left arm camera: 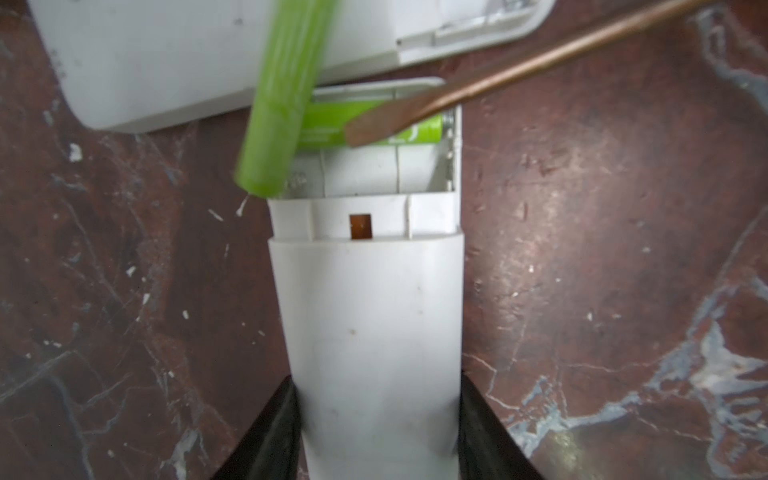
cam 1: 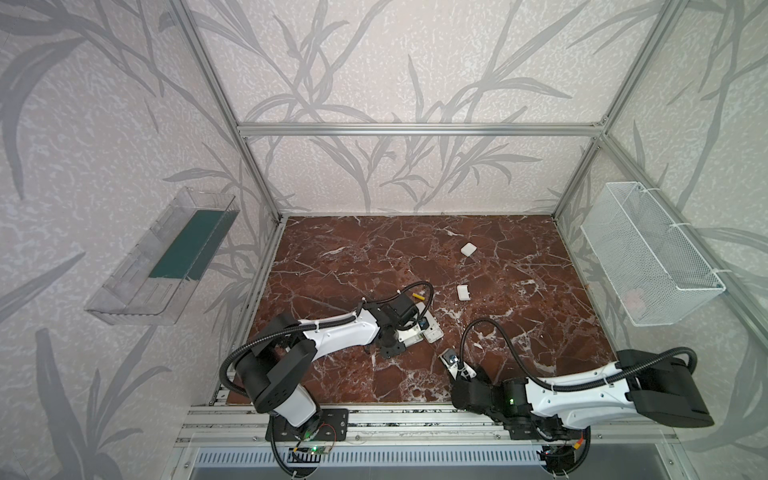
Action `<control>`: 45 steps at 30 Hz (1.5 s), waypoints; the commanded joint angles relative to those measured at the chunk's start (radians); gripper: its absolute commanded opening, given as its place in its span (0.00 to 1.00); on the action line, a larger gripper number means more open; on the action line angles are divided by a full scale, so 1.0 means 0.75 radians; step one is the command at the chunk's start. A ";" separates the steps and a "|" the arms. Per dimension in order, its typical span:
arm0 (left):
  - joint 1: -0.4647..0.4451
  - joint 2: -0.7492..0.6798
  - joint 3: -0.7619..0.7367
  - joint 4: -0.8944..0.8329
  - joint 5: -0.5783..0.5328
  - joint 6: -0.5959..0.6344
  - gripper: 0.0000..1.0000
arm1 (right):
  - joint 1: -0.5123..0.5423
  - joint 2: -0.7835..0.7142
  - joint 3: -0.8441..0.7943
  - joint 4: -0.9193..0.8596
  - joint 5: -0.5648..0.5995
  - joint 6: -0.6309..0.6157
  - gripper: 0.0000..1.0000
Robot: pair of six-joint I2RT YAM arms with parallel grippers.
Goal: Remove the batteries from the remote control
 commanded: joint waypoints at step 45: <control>-0.019 -0.132 -0.061 -0.153 -0.081 0.136 0.22 | -0.120 -0.316 0.102 -0.384 -0.285 0.003 0.00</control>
